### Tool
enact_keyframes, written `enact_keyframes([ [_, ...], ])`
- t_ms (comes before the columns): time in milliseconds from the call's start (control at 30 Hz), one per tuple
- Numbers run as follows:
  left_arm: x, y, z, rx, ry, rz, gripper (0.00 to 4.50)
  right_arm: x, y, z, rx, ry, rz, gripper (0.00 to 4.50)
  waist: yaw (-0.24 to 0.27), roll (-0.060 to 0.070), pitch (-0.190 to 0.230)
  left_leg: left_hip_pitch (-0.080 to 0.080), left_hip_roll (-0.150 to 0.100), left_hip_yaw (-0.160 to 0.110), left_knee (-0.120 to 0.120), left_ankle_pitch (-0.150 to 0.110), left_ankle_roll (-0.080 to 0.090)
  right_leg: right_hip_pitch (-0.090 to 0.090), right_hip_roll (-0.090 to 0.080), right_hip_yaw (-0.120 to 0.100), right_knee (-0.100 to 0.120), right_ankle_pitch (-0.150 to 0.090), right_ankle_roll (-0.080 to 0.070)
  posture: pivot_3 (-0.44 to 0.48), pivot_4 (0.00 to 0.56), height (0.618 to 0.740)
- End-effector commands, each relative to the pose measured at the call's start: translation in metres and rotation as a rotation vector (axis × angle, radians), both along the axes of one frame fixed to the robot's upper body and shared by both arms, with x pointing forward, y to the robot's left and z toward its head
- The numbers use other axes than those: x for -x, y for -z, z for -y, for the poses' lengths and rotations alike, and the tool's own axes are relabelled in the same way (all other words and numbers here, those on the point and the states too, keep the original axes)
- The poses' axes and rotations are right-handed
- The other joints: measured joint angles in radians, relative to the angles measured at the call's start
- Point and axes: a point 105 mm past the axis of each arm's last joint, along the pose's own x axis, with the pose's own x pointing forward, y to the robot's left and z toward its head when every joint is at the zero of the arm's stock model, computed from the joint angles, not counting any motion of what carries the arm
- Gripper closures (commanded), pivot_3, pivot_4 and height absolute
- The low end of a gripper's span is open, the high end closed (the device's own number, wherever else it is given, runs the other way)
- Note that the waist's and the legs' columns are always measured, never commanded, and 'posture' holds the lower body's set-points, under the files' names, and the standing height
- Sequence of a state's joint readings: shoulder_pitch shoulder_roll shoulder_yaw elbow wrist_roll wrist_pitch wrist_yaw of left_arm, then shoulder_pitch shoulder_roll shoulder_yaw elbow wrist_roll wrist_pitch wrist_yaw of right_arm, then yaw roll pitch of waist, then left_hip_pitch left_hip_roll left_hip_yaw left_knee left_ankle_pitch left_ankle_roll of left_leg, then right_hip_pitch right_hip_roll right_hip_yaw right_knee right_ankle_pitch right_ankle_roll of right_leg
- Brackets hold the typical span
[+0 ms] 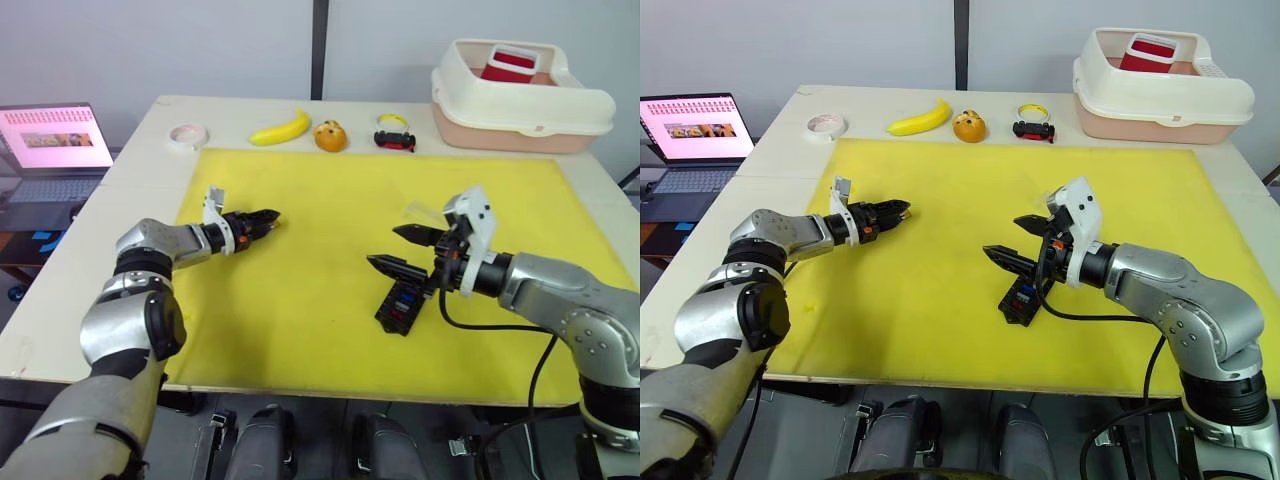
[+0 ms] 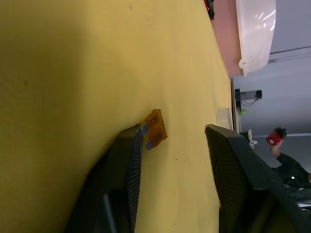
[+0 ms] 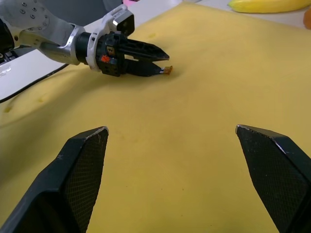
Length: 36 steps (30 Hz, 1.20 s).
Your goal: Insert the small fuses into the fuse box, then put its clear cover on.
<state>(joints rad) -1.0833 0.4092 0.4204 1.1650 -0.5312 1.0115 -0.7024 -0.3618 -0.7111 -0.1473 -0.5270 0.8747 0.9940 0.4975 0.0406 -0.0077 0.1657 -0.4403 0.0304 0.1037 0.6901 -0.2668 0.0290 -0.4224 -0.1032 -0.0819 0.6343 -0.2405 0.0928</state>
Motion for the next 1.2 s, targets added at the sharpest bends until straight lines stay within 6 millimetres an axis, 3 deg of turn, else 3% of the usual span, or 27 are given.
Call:
enact_keyframes([
  [33, 0.006, 0.016, 0.007, -0.004, 0.022, -0.057, 2.13, 0.004, -0.012, 0.001, 0.01, 0.0, 0.067, 0.0, 0.0, 0.0, 0.0, 0.0, 0.0, 0.0, 0.0, 0.0, 0.0, 0.0, 0.0, 0.0, 0.0, 0.0, 0.0, 0.0, 0.15, 0.74],
  [133, 0.006, 0.017, 0.006, -0.009, 0.021, -0.057, 2.13, 0.004, -0.012, 0.002, 0.014, -0.001, 0.067, 0.0, -0.001, 0.0, 0.0, 0.0, 0.0, 0.0, 0.0, 0.0, 0.0, 0.0, 0.0, 0.0, 0.0, 0.0, 0.0, 0.0, 0.15, 0.74],
  [233, 0.007, 0.02, 0.005, -0.019, 0.017, -0.058, 2.87, 0.004, -0.012, 0.002, 0.022, -0.004, 0.068, 0.0, -0.001, 0.0, 0.0, 0.0, 0.0, 0.0, 0.0, 0.0, 0.0, 0.0, 0.0, 0.0, 0.0, 0.0, 0.0, 0.0, 0.15, 0.74],
  [367, 0.006, 0.021, 0.002, -0.024, 0.005, -0.053, 4.48, 0.005, -0.012, 0.002, 0.028, -0.009, 0.071, 0.0, -0.003, 0.0, 0.0, 0.0, 0.0, 0.0, 0.0, 0.0, 0.0, 0.0, 0.0, 0.0, 0.0, 0.0, 0.0, 0.0, 0.15, 0.74],
  [567, 0.005, 0.004, -0.008, -0.012, 0.004, -0.02, 4.48, 0.009, -0.013, 0.002, 0.043, -0.018, 0.076, 0.0, -0.008, 0.0, 0.0, 0.0, 0.001, 0.0, 0.0, -0.001, 0.002, 0.0, 0.0, 0.0, 0.0, 0.0, 0.0, 0.0, 0.15, 0.74],
  [733, 0.019, -0.041, -0.007, 0.043, 0.13, 0.073, 4.48, 0.017, -0.017, -0.001, 0.014, -0.031, 0.074, 0.0, -0.028, 0.0, 0.0, -0.002, 0.001, 0.0, 0.0, 0.002, -0.003, -0.002, 0.001, 0.0, 0.0, 0.0, 0.0, 0.0, 0.15, 0.74],
  [900, 0.051, -0.086, 0.018, 0.092, 0.309, 0.192, 4.48, 0.021, -0.022, -0.014, -0.154, -0.03, 0.022, 0.0, -0.028, -0.001, 0.001, -0.002, 0.003, -0.001, -0.001, 0.002, -0.004, -0.003, 0.0, 0.0, 0.0, 0.0, 0.0, 0.0, 0.15, 0.74],
  [1200, 0.08, -0.112, 0.065, 0.196, 0.456, 0.35, 4.48, 0.007, -0.033, -0.033, -0.585, 0.036, -0.155, 0.0, -0.031, -0.001, 0.001, -0.001, 0.003, -0.001, -0.001, 0.002, -0.004, -0.002, 0.0, 0.001, 0.001, 0.0, 0.0, 0.0, 0.15, 0.74],
])
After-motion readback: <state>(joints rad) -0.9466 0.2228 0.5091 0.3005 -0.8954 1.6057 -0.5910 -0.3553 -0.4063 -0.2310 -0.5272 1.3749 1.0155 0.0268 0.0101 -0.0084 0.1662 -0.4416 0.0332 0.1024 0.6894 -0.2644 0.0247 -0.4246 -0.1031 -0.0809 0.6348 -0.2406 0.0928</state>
